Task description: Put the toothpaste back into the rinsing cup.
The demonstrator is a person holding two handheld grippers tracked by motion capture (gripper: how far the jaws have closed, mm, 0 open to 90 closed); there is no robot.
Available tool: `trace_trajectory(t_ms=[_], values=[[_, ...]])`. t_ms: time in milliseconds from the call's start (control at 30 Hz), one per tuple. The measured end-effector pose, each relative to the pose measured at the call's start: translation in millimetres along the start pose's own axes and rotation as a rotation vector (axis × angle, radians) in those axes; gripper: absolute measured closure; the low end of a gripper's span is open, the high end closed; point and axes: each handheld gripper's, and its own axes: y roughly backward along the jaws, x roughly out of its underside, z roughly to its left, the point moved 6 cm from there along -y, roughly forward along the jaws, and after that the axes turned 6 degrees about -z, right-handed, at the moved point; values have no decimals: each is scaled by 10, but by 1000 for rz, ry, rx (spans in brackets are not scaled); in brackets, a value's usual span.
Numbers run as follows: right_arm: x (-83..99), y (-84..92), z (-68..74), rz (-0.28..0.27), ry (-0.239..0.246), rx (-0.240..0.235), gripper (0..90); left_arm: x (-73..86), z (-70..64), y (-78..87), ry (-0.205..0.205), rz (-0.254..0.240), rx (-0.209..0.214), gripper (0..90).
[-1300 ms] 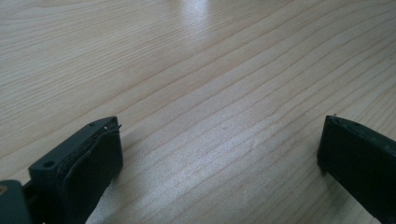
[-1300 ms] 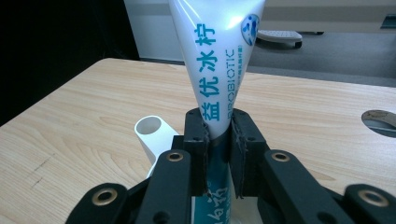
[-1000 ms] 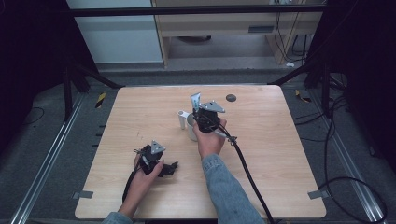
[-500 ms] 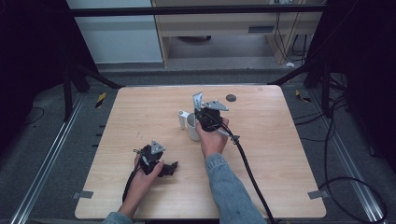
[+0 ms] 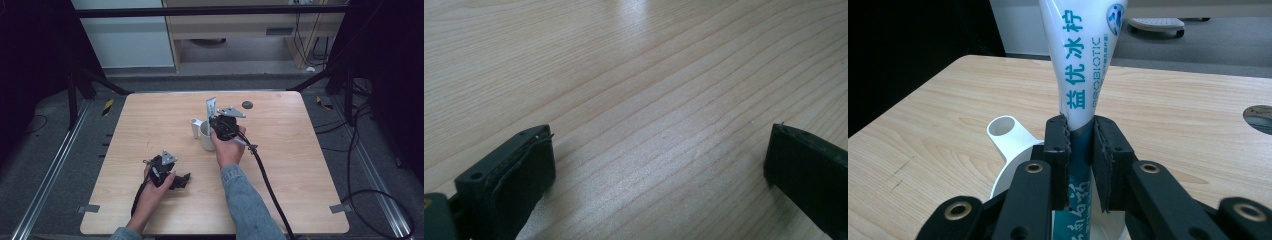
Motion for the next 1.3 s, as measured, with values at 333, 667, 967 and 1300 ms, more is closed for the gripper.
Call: trace_trajectory(t_ms=[333,667,967,1300], values=[[-1,0,3,2,2,-4,773,0,0,0,0,0,0,0],[10,-7,-4,12,8,-4,758,0,0,0,0,0,0,0],[25,-18,-4,23,2,-7,749,0,0,0,0,0,0,0],[39,-22,-6,29,1,-6,728,0,0,0,0,0,0,0]])
